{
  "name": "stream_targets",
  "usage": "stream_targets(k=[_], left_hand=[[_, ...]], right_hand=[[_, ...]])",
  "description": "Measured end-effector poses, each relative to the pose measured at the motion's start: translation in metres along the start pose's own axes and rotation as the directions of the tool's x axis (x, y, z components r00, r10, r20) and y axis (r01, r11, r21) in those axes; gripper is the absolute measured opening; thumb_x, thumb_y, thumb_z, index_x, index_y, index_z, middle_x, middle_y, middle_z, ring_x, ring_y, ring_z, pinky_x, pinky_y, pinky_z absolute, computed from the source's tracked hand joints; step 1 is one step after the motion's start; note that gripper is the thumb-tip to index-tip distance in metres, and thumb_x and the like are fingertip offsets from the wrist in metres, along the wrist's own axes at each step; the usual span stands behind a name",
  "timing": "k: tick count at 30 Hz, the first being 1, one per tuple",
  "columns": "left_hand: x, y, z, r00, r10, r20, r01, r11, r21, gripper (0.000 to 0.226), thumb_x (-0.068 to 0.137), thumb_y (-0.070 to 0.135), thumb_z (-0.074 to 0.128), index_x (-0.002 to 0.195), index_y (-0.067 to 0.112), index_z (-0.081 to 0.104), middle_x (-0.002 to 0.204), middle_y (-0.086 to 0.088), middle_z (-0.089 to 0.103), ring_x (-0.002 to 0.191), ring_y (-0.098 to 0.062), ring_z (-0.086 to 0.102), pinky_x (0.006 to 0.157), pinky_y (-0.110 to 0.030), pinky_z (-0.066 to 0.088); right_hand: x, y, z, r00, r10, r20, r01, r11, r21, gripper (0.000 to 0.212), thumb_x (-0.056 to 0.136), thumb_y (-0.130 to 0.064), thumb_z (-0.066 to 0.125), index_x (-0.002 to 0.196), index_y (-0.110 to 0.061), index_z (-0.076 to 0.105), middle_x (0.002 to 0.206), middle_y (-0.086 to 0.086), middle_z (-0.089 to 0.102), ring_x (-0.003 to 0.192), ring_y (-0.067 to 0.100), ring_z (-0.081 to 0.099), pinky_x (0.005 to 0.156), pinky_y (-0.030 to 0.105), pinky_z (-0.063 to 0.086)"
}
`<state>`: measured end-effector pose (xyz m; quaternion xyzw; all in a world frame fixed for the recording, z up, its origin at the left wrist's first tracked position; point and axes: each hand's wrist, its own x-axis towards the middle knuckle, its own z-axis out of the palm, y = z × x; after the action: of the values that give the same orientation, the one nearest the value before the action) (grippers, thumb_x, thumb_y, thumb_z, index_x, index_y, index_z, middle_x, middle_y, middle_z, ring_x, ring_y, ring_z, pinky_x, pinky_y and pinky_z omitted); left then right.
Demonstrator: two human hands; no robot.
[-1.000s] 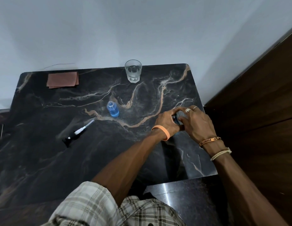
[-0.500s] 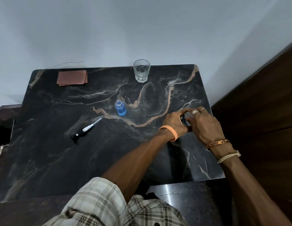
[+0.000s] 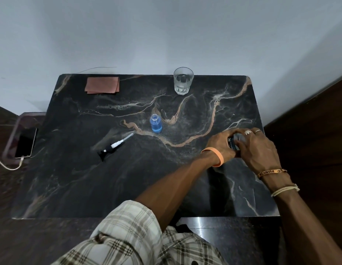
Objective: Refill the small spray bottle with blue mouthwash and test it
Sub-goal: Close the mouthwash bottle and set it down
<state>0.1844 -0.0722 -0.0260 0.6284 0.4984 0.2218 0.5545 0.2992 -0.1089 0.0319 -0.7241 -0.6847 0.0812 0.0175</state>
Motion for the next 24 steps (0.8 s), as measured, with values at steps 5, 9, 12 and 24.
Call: stream_targets(k=[5, 9, 12, 24], left_hand=[[0.001, 0.001, -0.002, 0.999, 0.010, 0.036, -0.011, 1.000, 0.013, 0.080, 0.058, 0.024, 0.091, 0.127, 0.037, 0.053, 0.115, 0.005, 0.069, 0.107, -0.016, 0.064, 0.097, -0.038, 0.052], [0.004, 0.002, -0.001, 1.000, 0.003, 0.020, -0.004, 1.000, 0.025, 0.078, 0.059, 0.021, 0.091, 0.127, 0.034, 0.055, 0.116, 0.003, 0.068, 0.107, -0.018, 0.064, 0.097, -0.038, 0.052], [0.006, 0.005, -0.001, 0.999, 0.011, 0.036, -0.012, 0.999, 0.043, 0.080, 0.060, 0.023, 0.090, 0.131, 0.031, 0.054, 0.120, 0.002, 0.067, 0.110, -0.018, 0.063, 0.098, -0.038, 0.052], [0.010, 0.004, 0.002, 1.000, 0.016, -0.001, -0.015, 0.993, 0.121, 0.085, 0.065, 0.021, 0.086, 0.140, 0.024, 0.046, 0.131, -0.004, 0.062, 0.119, -0.023, 0.058, 0.104, -0.039, 0.047]], right_hand=[[0.003, -0.001, 0.001, 0.999, 0.045, -0.021, -0.044, 0.999, 0.025, 0.026, 0.097, -0.029, 0.050, 0.116, -0.014, 0.061, 0.102, 0.010, 0.055, 0.082, 0.027, 0.057, 0.067, 0.031, 0.042], [0.003, 0.004, 0.006, 1.000, -0.004, 0.014, 0.004, 1.000, -0.021, 0.033, 0.098, -0.032, 0.044, 0.123, -0.016, 0.057, 0.108, 0.011, 0.057, 0.091, 0.025, 0.058, 0.071, 0.031, 0.045], [0.000, 0.009, 0.005, 0.998, 0.035, -0.058, -0.030, 0.996, 0.082, 0.037, 0.095, -0.035, 0.052, 0.129, -0.019, 0.053, 0.114, 0.012, 0.061, 0.099, 0.029, 0.061, 0.079, 0.039, 0.053], [0.002, 0.011, 0.014, 0.990, 0.081, -0.113, -0.070, 0.993, 0.098, 0.025, 0.097, -0.043, 0.049, 0.111, -0.022, 0.045, 0.101, 0.010, 0.060, 0.078, 0.029, 0.062, 0.063, 0.043, 0.055]])
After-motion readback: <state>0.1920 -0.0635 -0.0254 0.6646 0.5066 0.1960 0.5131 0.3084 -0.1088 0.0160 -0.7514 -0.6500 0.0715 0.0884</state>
